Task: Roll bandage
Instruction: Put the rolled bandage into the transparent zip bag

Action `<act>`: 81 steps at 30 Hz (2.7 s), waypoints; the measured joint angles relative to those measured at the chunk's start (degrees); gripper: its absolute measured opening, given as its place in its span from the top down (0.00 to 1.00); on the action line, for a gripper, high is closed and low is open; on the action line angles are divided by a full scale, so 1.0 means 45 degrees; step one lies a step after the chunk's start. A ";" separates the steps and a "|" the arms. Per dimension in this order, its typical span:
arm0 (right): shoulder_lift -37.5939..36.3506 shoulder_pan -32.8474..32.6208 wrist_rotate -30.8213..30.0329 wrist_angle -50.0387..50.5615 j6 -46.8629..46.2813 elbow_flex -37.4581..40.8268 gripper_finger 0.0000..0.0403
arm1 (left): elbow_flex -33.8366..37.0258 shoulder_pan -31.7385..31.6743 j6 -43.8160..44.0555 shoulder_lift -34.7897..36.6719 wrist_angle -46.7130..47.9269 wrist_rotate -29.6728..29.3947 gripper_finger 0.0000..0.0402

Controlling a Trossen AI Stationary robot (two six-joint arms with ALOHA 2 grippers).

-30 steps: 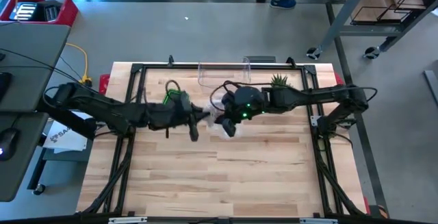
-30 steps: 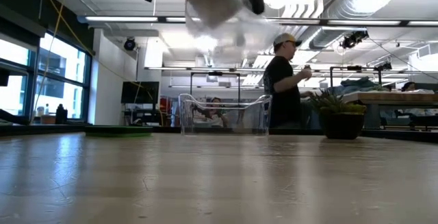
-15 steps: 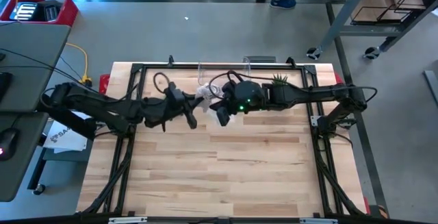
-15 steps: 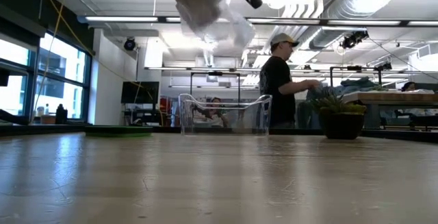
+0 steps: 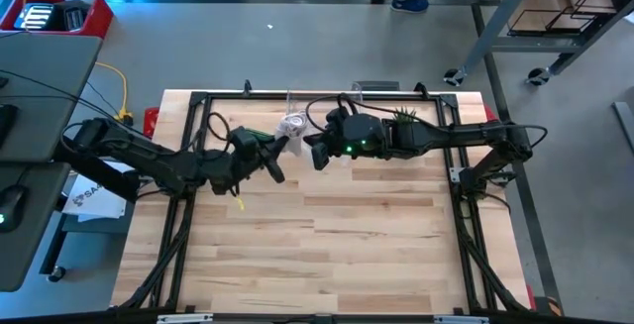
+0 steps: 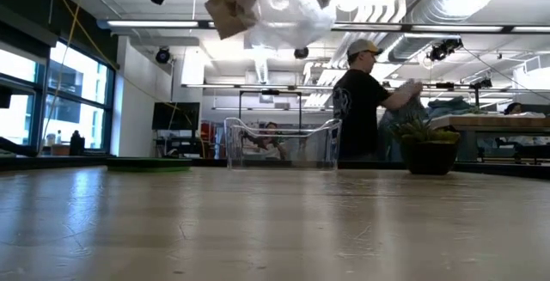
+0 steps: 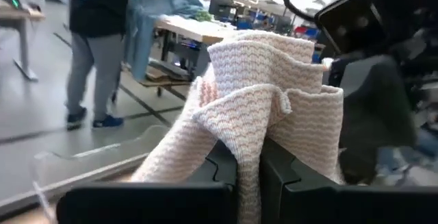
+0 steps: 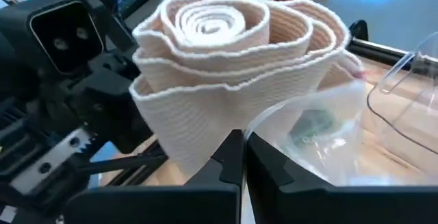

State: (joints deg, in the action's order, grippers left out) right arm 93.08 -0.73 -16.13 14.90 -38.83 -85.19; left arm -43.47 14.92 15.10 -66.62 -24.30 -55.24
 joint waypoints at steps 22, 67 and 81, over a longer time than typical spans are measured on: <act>0.0181 -0.0164 -0.0185 -0.0698 0.2011 0.0019 1.00 | -0.0003 -0.0318 0.9925 -0.0018 0.2988 0.4001 0.97; 0.1223 -0.1740 0.1354 -0.4970 -0.1681 0.0059 1.00 | -0.0051 -0.1353 0.1798 -0.0963 -0.3446 0.5243 0.97; 0.0813 -0.1908 0.1514 -0.4871 -0.1393 0.0071 1.00 | -0.0039 -0.0275 0.2296 -0.0704 -0.2559 0.7018 0.97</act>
State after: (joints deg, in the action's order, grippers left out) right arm 96.74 -9.32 -9.32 -7.02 -45.10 -84.87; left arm -43.65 13.68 25.43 -69.79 -35.82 -23.66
